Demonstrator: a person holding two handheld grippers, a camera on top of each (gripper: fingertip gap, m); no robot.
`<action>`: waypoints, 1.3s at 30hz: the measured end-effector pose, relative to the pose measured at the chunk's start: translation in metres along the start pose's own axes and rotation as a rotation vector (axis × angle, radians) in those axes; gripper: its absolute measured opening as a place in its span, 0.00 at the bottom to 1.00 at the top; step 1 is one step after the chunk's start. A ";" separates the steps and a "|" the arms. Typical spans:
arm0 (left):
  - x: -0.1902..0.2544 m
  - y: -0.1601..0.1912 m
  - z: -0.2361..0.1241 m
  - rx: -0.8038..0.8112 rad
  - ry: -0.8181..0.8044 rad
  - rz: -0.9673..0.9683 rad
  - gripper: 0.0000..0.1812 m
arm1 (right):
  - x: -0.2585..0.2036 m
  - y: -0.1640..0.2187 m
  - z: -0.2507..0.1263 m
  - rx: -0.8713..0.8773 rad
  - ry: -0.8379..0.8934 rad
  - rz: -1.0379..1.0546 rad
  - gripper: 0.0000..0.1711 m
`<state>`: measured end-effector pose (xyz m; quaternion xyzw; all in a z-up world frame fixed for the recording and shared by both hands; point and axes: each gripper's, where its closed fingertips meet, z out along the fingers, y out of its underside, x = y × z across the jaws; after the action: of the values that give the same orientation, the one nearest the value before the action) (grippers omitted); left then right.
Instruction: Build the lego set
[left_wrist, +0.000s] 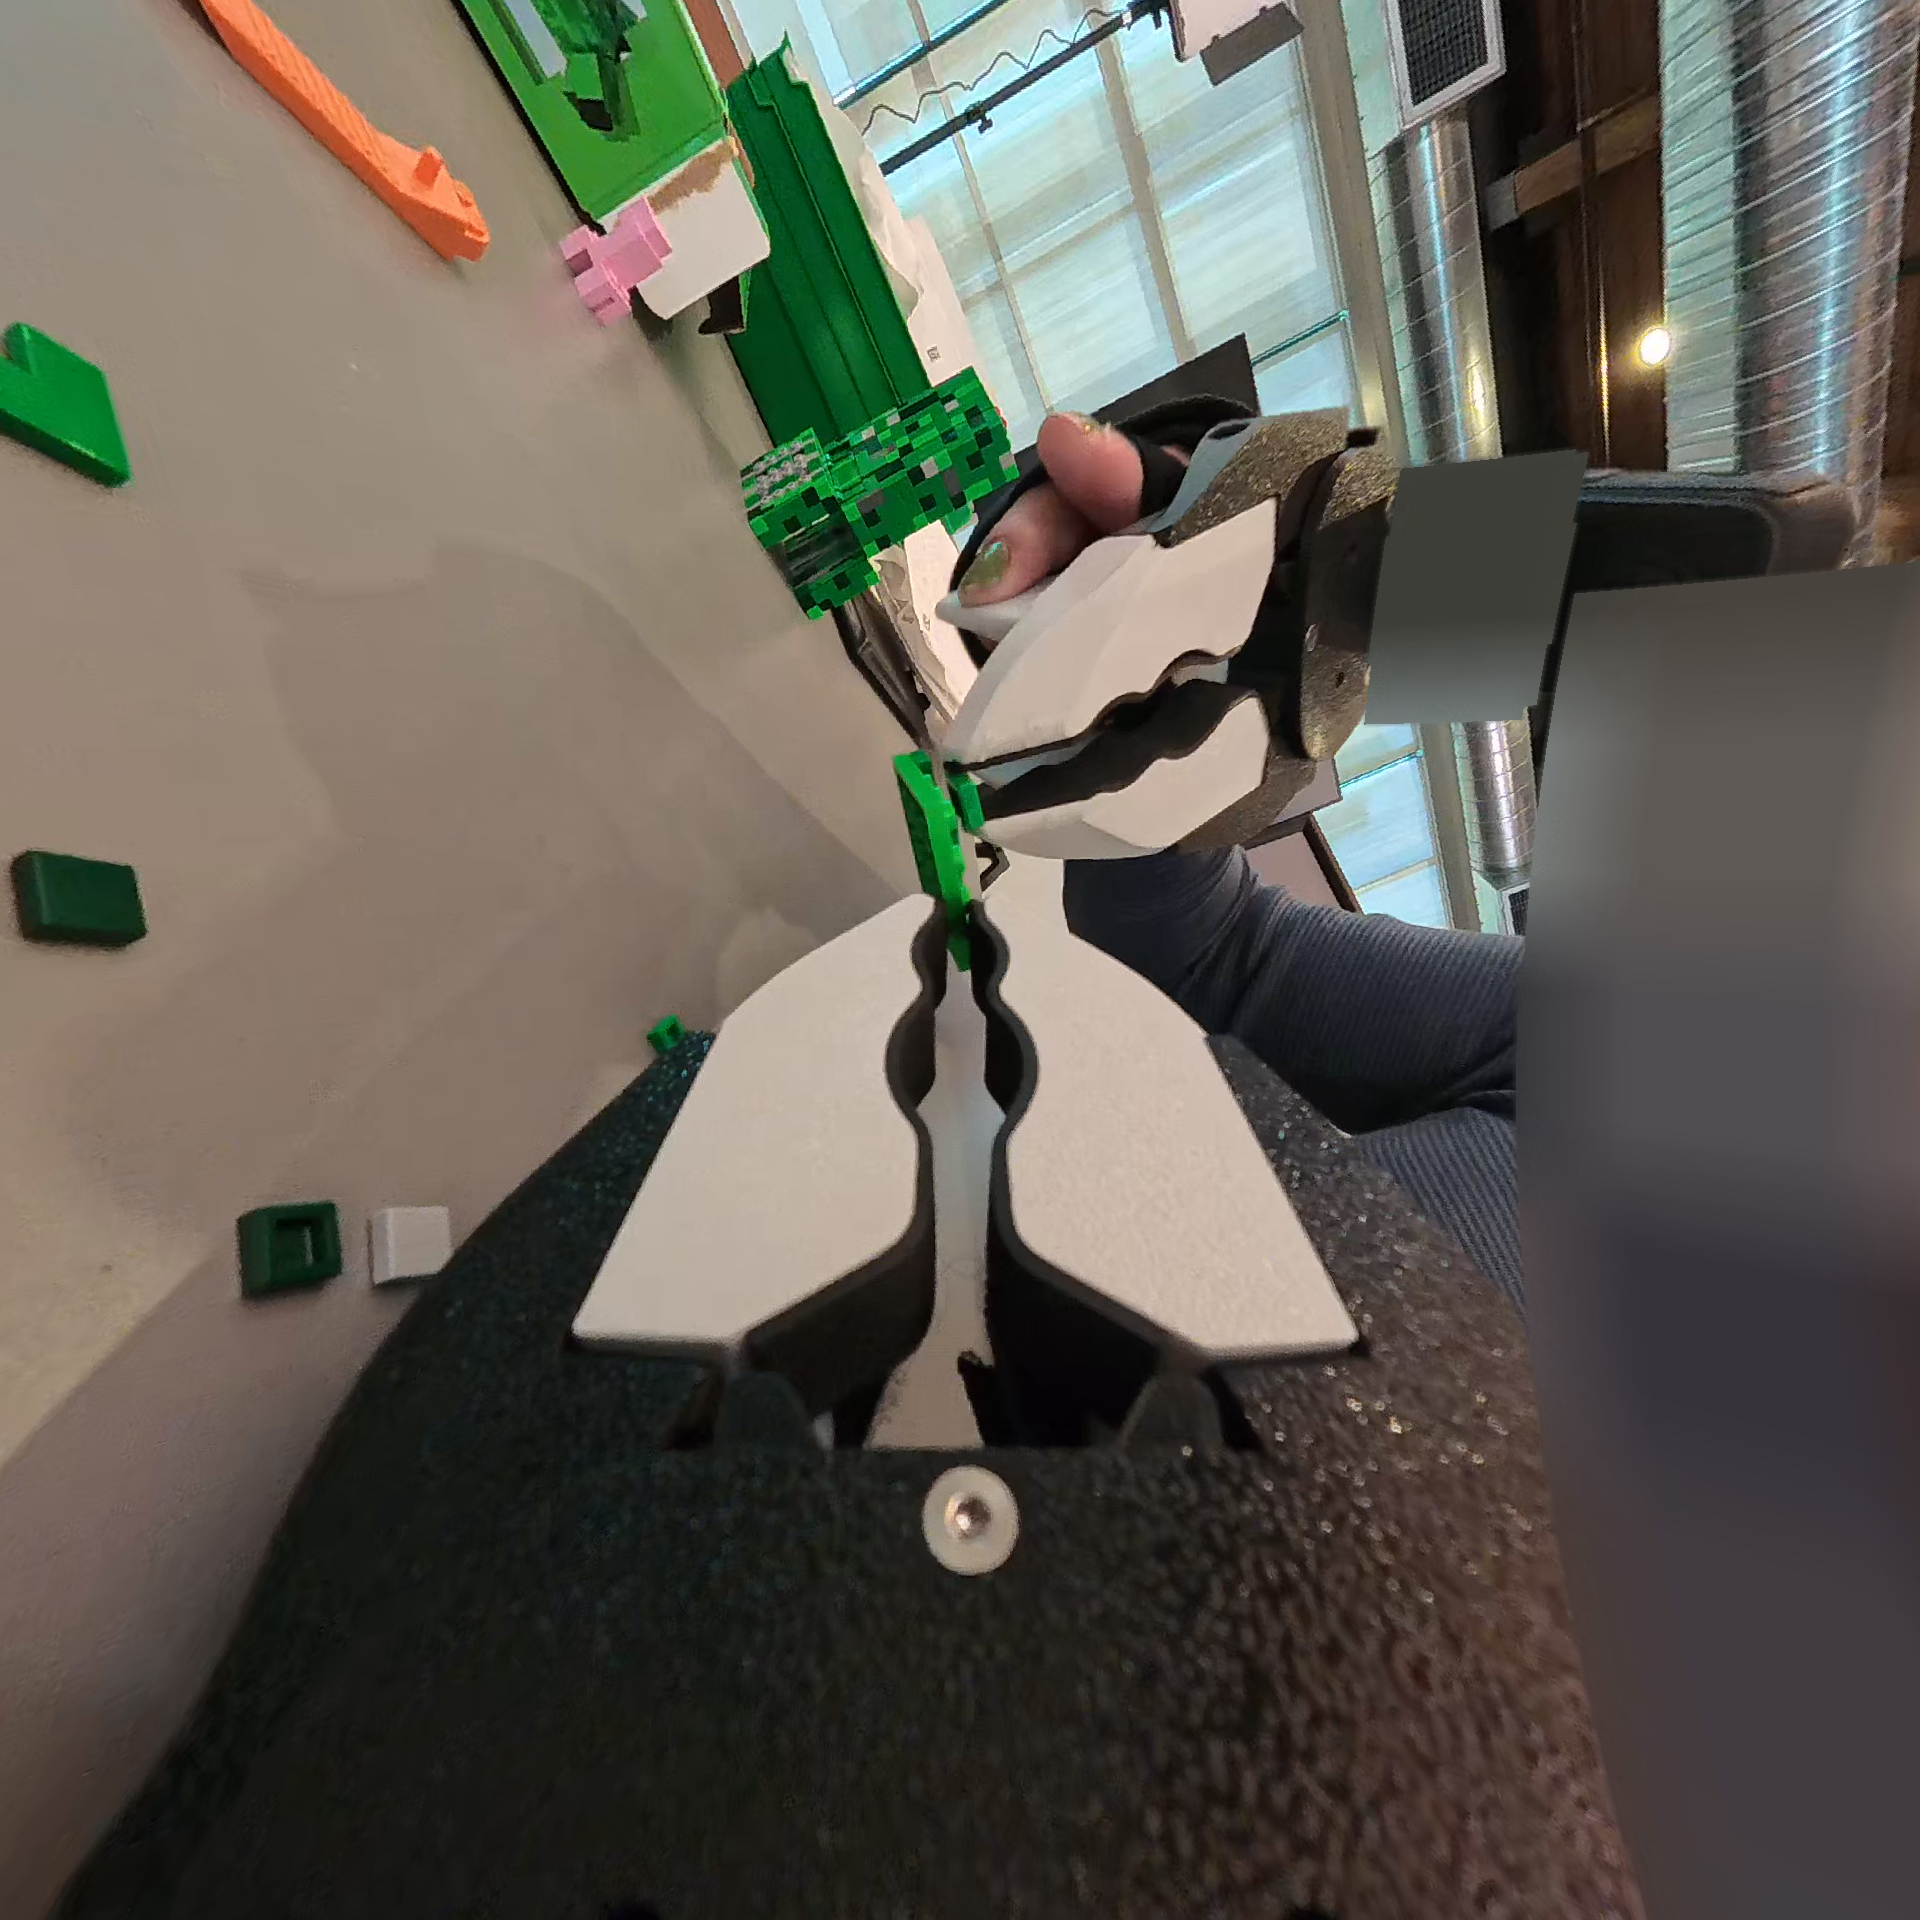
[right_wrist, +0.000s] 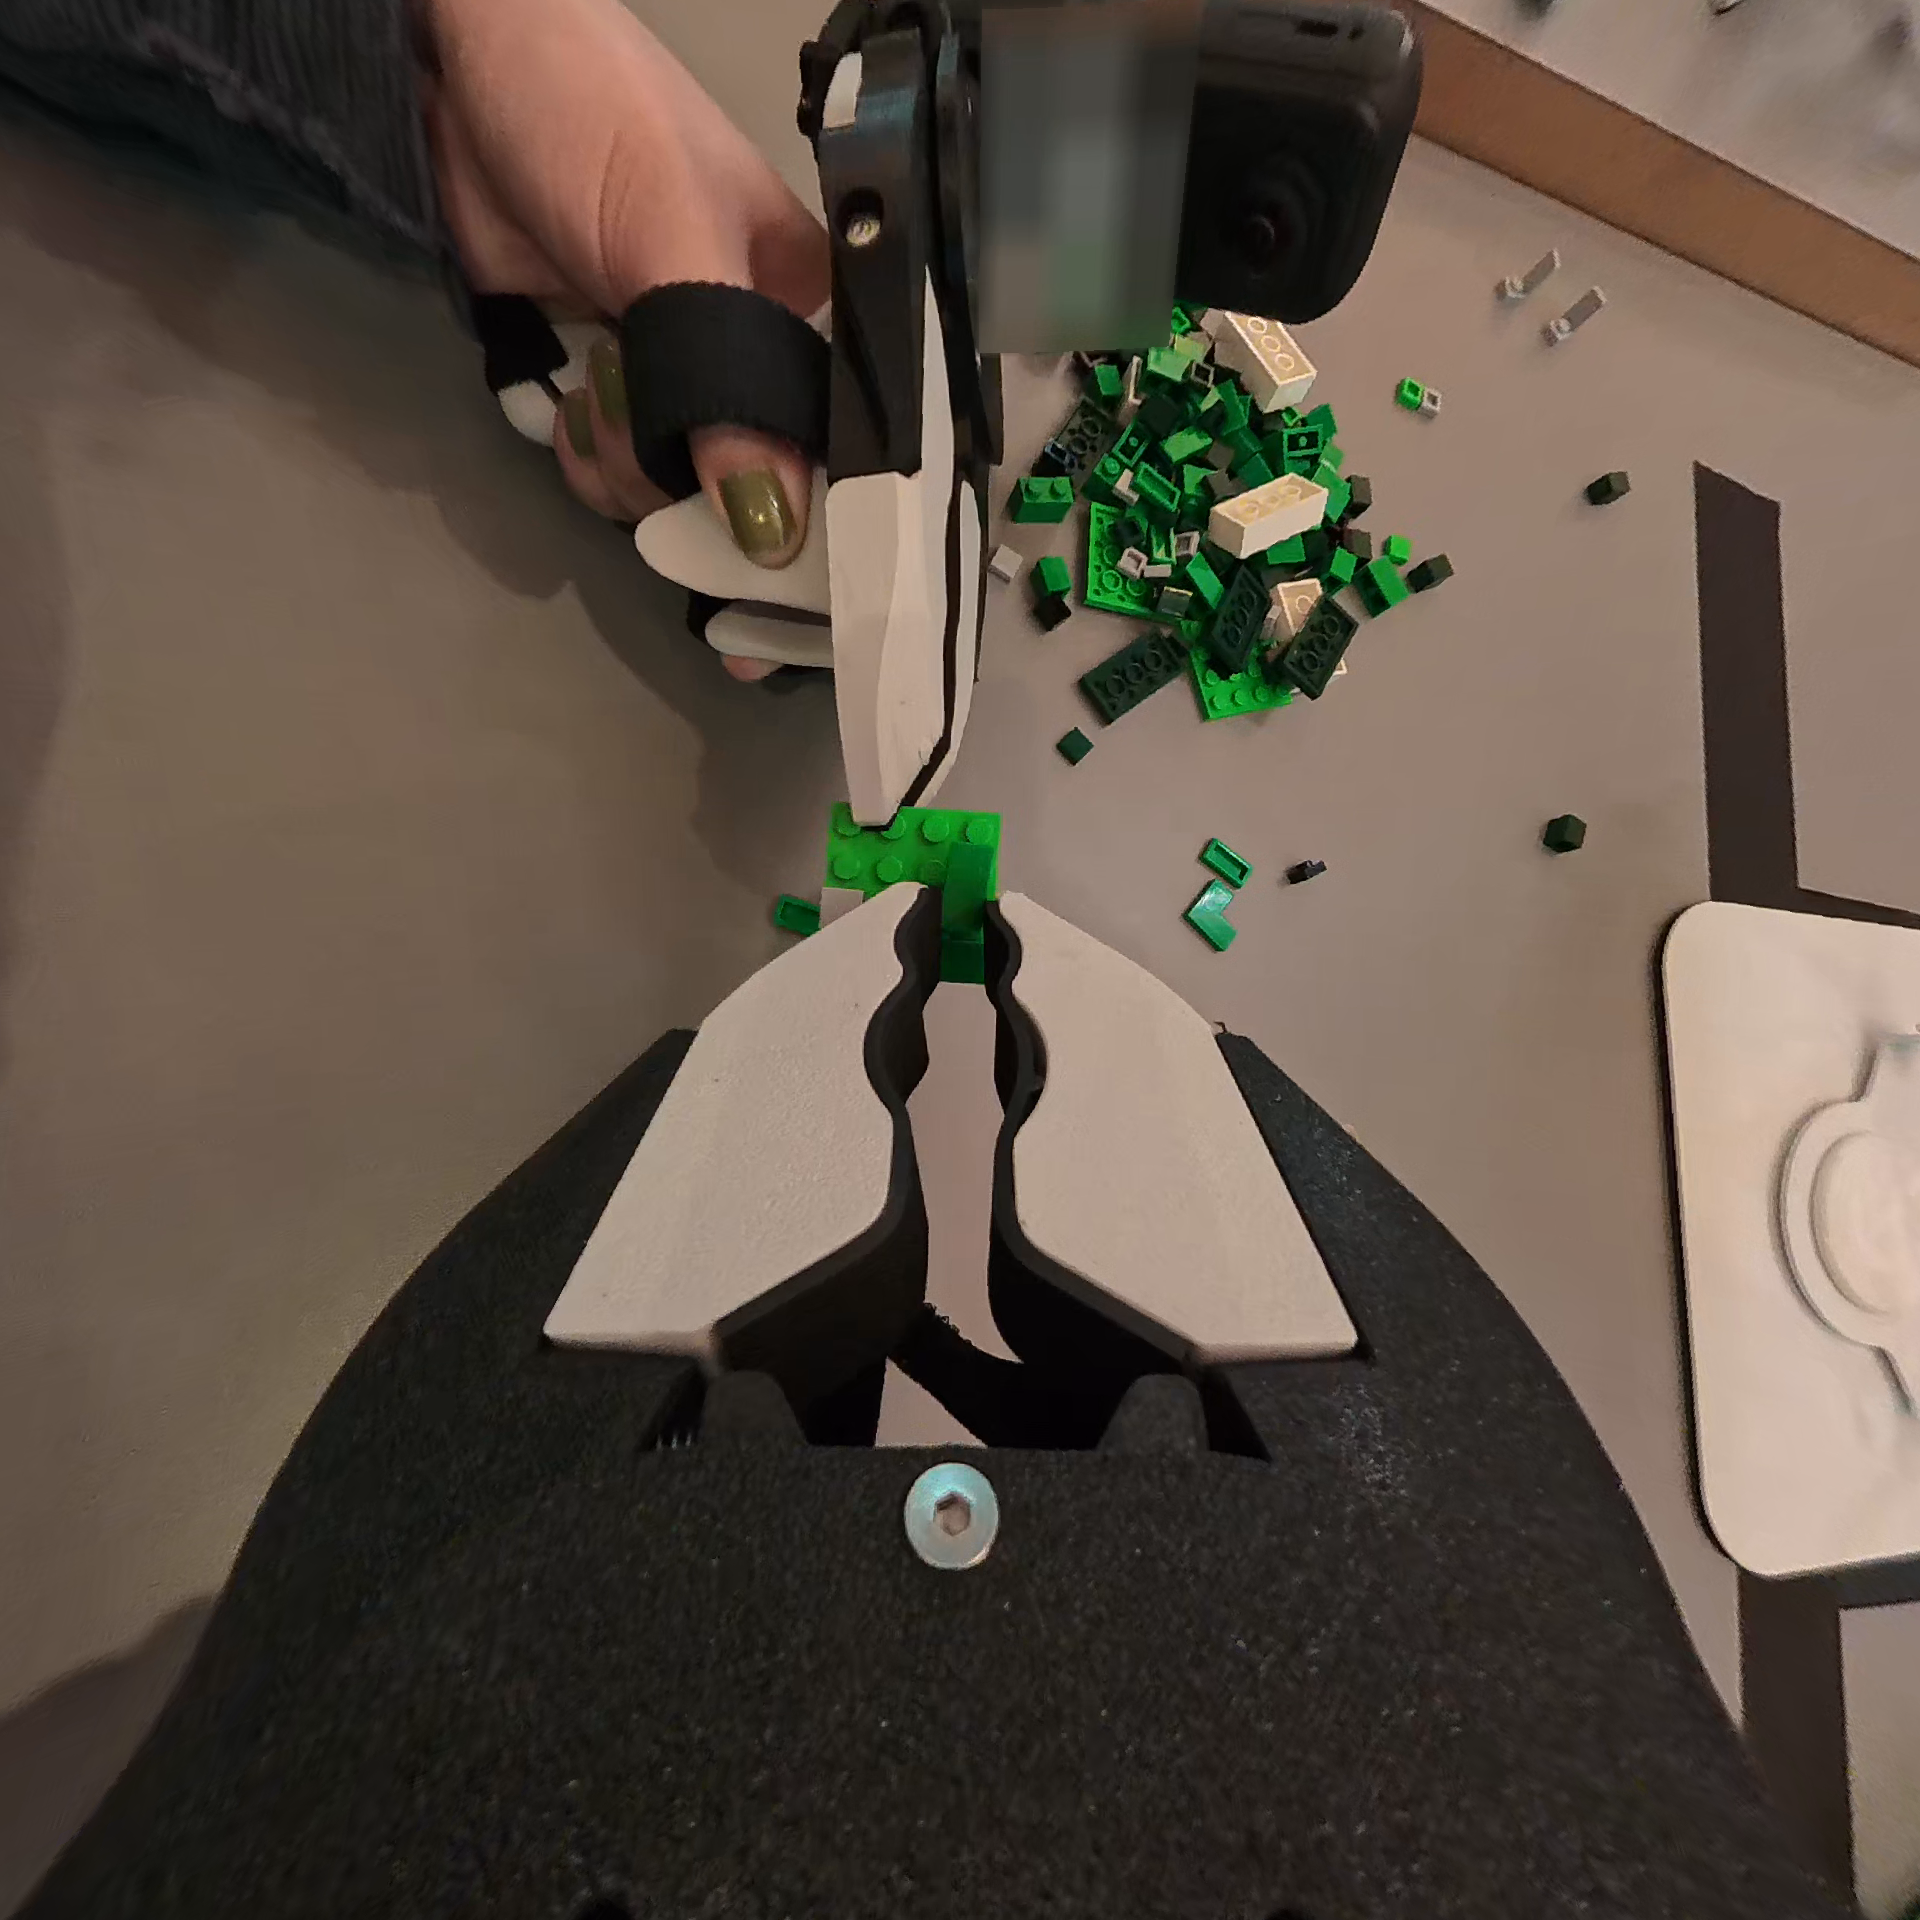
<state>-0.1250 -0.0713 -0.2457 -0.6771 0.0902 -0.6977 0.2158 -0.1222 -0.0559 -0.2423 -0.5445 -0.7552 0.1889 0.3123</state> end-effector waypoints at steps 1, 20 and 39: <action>0.000 0.000 0.000 -0.001 0.001 0.000 0.02 | 0.000 0.000 0.000 -0.006 -0.004 0.001 0.04; 0.001 0.002 0.001 -0.016 0.008 0.005 0.02 | -0.002 0.003 -0.003 -0.070 -0.038 -0.022 0.05; 0.004 0.003 0.001 -0.024 0.032 0.007 0.02 | -0.002 0.001 -0.007 -0.018 -0.036 0.018 0.09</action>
<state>-0.1233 -0.0755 -0.2437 -0.6681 0.1043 -0.7065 0.2089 -0.1165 -0.0578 -0.2377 -0.5506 -0.7574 0.1947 0.2920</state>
